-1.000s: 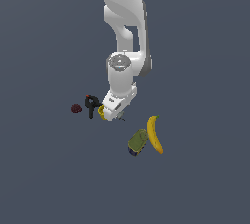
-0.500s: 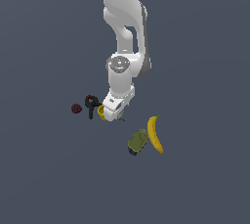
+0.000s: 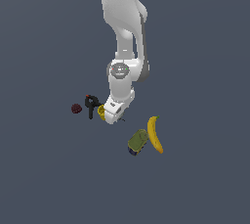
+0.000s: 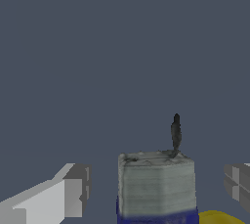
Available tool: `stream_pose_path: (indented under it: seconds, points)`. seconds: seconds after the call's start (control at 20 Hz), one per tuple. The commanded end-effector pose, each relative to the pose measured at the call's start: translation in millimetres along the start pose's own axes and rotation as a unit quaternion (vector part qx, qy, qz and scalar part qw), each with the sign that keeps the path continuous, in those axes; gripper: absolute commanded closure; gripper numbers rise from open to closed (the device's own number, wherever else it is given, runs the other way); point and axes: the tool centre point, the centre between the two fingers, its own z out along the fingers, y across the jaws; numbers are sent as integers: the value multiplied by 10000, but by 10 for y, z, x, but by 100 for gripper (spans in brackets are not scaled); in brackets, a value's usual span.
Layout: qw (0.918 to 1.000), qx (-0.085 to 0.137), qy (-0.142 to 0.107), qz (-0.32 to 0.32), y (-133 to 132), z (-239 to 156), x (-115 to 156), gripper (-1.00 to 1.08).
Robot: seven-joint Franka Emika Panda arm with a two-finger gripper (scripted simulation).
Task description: Pick up a designated object from a clutter of objects.
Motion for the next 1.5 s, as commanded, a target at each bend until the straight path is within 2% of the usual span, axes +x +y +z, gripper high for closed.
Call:
stream_pose_path:
  seconds: [0.0, 0.35, 0.4, 1.05, 1.45]
  points:
    - [10000, 0, 0, -4, -2, 106, -3, -92]
    - [10000, -1, 0, -10, 0, 225, -1, -92]
    - [10000, -1, 0, -10, 0, 225, -1, 108]
    - [10000, -9, 3, -6, 10, 199, -10, 108]
    - [10000, -9, 3, -6, 47, -46, -121, 108]
